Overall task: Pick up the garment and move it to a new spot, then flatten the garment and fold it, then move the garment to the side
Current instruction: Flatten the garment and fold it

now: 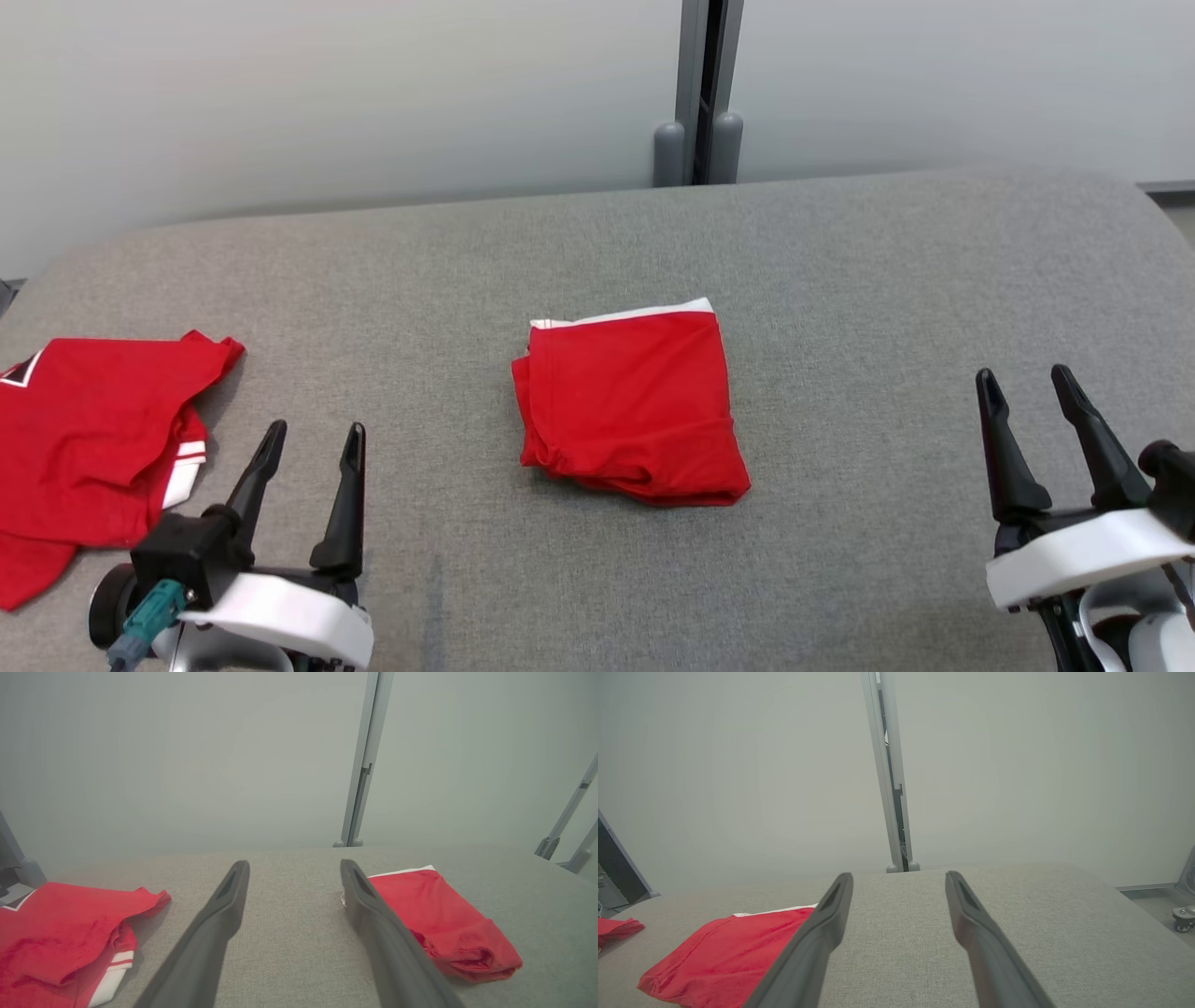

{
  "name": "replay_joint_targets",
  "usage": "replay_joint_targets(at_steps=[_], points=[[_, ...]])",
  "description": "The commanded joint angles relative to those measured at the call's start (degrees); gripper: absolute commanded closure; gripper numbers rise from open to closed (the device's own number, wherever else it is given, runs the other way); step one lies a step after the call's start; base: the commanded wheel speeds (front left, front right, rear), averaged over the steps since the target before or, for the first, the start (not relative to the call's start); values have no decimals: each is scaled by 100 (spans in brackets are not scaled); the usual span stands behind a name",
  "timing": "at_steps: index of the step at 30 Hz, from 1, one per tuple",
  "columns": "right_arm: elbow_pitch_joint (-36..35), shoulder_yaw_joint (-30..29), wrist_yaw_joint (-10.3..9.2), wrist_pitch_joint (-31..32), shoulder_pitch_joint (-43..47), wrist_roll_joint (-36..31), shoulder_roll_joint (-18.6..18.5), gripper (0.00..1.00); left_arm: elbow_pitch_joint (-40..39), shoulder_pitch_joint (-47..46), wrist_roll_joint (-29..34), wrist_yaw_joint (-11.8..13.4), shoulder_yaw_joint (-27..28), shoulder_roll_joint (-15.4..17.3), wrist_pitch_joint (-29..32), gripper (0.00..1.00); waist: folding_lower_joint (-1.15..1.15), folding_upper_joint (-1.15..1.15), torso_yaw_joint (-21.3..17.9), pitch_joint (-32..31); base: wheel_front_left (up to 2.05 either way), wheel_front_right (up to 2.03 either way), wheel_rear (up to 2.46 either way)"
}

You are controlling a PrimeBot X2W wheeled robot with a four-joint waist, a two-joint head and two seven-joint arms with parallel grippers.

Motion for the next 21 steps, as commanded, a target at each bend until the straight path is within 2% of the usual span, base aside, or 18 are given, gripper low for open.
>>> replay_joint_targets(at_steps=[1, 21], points=[[-62, -40, 0, 56, 112, -44, -28, 0, -44, 89, -20, 31, -4, 39, 40, 0, 0, 0, 35, -125, 0, 0, 0], [-562, -210, 0, 563, 894, -80, 14, 0, -152, 319, -107, 147, 69, 230, 172, 0, 0, 0, 177, -573, 0, 0, 0]])
